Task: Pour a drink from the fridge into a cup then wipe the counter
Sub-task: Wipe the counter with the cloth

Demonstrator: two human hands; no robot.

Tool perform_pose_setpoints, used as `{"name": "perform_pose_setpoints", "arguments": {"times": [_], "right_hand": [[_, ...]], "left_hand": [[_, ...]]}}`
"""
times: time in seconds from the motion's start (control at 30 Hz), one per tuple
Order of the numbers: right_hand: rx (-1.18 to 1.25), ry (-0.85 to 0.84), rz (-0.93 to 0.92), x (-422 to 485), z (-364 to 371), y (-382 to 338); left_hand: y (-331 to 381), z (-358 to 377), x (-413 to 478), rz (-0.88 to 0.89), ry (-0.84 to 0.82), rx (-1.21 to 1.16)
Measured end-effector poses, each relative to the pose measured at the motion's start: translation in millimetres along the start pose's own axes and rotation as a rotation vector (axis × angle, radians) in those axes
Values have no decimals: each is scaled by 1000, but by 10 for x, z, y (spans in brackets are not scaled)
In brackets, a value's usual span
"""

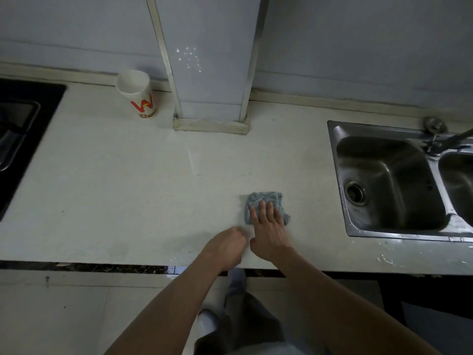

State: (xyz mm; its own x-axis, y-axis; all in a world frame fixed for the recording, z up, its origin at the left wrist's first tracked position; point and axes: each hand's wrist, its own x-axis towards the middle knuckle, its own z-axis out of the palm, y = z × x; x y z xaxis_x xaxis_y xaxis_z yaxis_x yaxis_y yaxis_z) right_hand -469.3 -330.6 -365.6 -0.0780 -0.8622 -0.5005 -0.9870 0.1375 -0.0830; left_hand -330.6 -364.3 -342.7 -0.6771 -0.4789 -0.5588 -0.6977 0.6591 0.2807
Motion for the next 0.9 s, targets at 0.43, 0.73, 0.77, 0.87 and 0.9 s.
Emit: {"name": "perform_pose_setpoints", "arguments": {"times": [0.43, 0.73, 0.77, 0.87, 0.9], "right_hand": [[3, -17, -15, 1357, -769, 553], [-75, 51, -50, 2494, -1435, 812], [-91, 50, -56, 2612, -1501, 813], [-105, 64, -72, 2887, -1662, 798], [-89, 74, -69, 2953, -1702, 789]], "left_hand": [[-268, -621, 823, -211, 198, -115], [-355, -725, 1014, -246, 41, -101], [-371, -717, 1011, -242, 39, -132], [-399, -690, 975, -238, 51, -178], [-403, -694, 972, -237, 57, -180]]}}
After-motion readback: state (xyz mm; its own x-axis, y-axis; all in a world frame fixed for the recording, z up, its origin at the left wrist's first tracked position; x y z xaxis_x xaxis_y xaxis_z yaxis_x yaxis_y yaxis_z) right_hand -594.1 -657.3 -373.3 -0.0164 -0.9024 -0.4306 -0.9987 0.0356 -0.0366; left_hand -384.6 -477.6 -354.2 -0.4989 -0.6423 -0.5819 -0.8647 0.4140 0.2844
